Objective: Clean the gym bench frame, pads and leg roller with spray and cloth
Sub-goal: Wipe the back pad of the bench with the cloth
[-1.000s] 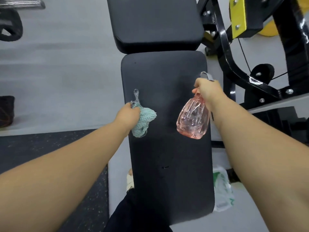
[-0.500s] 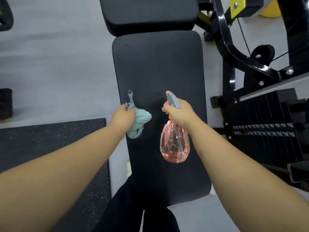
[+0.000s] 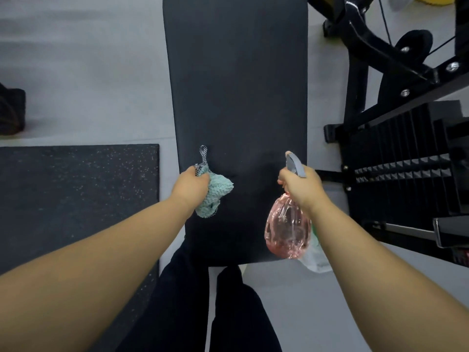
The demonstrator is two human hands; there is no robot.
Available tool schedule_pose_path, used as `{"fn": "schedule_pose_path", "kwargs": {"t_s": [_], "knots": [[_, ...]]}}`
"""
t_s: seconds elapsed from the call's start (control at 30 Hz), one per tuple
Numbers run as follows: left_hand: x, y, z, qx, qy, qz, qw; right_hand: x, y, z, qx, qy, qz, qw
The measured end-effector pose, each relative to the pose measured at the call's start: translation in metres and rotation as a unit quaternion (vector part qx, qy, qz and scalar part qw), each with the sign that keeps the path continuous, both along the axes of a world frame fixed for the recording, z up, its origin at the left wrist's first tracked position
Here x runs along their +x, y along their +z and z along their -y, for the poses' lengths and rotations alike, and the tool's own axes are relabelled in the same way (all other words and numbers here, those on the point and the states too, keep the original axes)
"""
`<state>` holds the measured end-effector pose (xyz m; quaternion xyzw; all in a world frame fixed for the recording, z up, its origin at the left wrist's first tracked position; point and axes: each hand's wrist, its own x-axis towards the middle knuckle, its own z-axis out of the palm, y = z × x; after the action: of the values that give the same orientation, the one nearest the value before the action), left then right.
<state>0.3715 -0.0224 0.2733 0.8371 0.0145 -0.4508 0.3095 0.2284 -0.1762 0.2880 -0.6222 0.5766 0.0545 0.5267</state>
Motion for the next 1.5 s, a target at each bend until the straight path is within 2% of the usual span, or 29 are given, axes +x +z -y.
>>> {"fn": "schedule_pose_path", "kwargs": {"t_s": [0.2, 0.4, 0.53, 0.67, 0.77, 0.83, 1.0, 1.23, 1.5], "knots": [[-0.045, -0.017, -0.033, 0.035, 0.020, -0.018, 0.999, -0.025, -0.013, -0.055, 0.015, 0.150, -0.002, 0.989], [-0.057, -0.031, -0.070, 0.061, 0.015, -0.024, 0.998, -0.031, -0.026, -0.104, 0.063, 0.221, 0.000, 0.973], [-0.060, -0.034, -0.086, 0.048, -0.012, -0.013, 0.999, -0.049, -0.038, -0.131, 0.030, 0.287, -0.029, 0.957], [-0.063, -0.031, -0.104, 0.036, -0.026, -0.022, 0.999, -0.079, -0.047, -0.146, 0.017, 0.196, -0.055, 0.979], [-0.068, -0.028, -0.114, 0.033, -0.055, -0.027, 0.998, -0.108, -0.049, -0.150, 0.006, 0.076, -0.054, 0.996], [-0.074, -0.029, -0.116, 0.023, -0.058, -0.040, 0.997, -0.127, -0.049, -0.150, -0.011, -0.001, -0.055, 0.998], [-0.095, -0.030, -0.106, 0.018, -0.079, -0.047, 0.996, -0.146, -0.047, -0.138, -0.015, -0.090, -0.062, 0.994], [-0.121, -0.033, -0.085, 0.032, -0.094, -0.049, 0.994, -0.143, -0.041, -0.126, -0.014, -0.060, 0.006, 0.998], [-0.136, -0.037, -0.064, -0.004, -0.036, -0.036, 0.999, -0.118, -0.022, -0.092, -0.023, 0.017, 0.118, 0.993]]}}
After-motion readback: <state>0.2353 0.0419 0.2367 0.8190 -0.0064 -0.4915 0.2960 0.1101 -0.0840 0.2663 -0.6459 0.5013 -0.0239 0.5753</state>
